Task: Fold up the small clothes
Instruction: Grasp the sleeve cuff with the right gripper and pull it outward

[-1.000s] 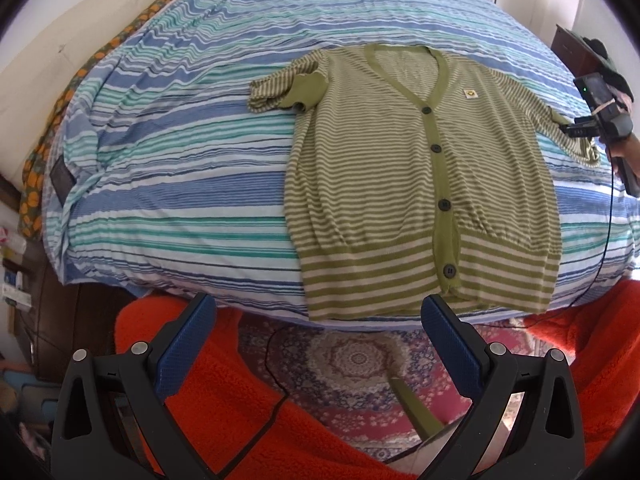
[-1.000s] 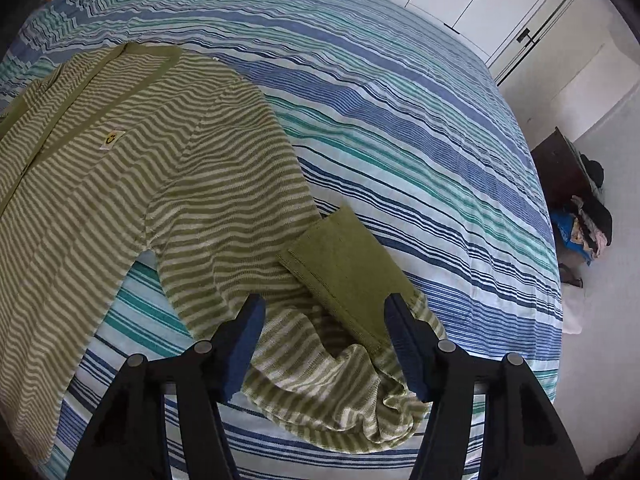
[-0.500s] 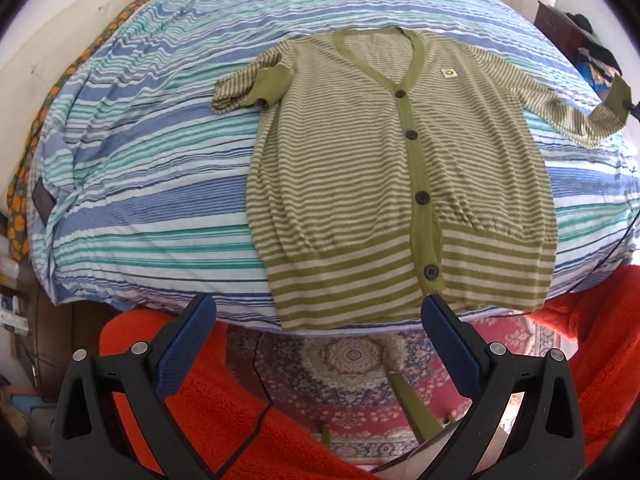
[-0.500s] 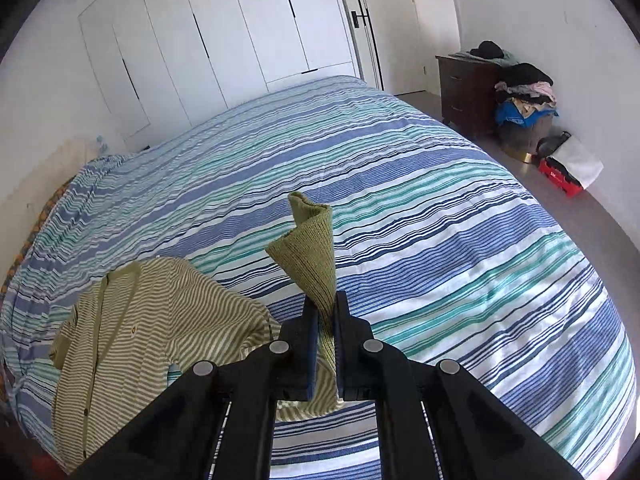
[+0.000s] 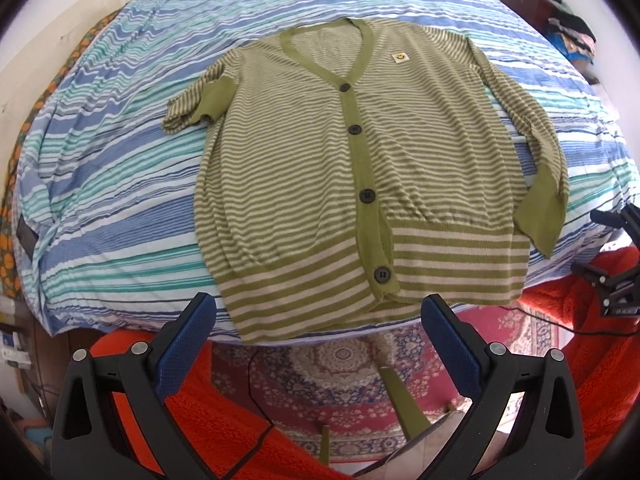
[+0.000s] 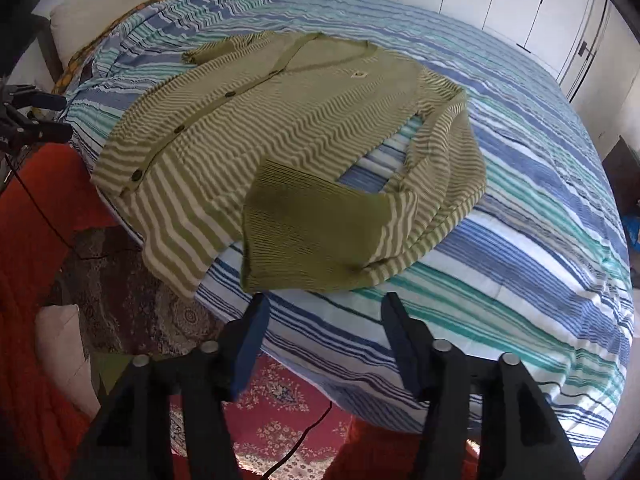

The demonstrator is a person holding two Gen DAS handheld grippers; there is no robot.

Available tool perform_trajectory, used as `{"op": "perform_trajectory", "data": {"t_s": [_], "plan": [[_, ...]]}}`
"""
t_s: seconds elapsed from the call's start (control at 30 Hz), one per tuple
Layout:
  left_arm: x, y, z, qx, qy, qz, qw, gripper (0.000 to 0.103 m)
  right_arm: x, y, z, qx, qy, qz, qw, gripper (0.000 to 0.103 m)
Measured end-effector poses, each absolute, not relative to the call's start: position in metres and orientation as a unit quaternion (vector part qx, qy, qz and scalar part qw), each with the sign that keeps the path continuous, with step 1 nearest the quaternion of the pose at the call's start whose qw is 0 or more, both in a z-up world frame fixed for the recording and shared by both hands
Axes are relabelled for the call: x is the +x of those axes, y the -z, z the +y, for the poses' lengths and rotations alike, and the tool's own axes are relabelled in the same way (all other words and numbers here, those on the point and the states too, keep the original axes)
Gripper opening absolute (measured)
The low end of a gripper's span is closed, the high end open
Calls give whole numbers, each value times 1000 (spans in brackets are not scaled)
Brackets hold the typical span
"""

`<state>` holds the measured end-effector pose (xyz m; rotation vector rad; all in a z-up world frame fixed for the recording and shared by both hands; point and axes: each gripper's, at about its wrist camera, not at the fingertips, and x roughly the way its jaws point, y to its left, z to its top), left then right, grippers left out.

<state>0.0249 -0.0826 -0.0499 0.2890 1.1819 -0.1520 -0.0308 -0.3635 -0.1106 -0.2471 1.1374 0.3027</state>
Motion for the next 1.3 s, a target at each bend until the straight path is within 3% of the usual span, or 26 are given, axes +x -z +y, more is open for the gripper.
{"op": "perform_trajectory", "data": {"t_s": [0.1,0.2,0.33,0.63,0.7,0.73,0.77,0.9,1.07,1.2,1.3], "plan": [[22,48,-75,136,63,549,822,102,-36,120,-365,-125,-119,548,819,85],[22,56,-63,127,53,560,817,102,-38,90,-389,-33,-93,525,845,85],[22,68,-56,112,47,575,809,102,-36,74,-385,58,-91,497,861,75],[19,59,-46,109,42,559,821,102,-4,115,-284,-72,-139,478,864,51],[20,63,-39,102,35,565,818,102,5,125,-284,-76,-132,485,861,40],[20,64,-35,99,32,568,817,102,9,130,-286,-79,-129,495,856,19],[19,64,-32,97,28,569,816,102,10,134,-290,-78,-127,505,850,6],[18,68,-22,92,16,574,814,102,-1,104,-324,-12,-118,484,867,5],[22,74,-25,96,18,587,804,102,-9,32,-427,127,-37,403,905,5],[24,63,-40,115,29,570,813,102,-5,-17,-542,142,76,351,922,5],[26,57,-51,118,34,563,818,102,-3,-22,-618,165,146,346,912,5]]}}
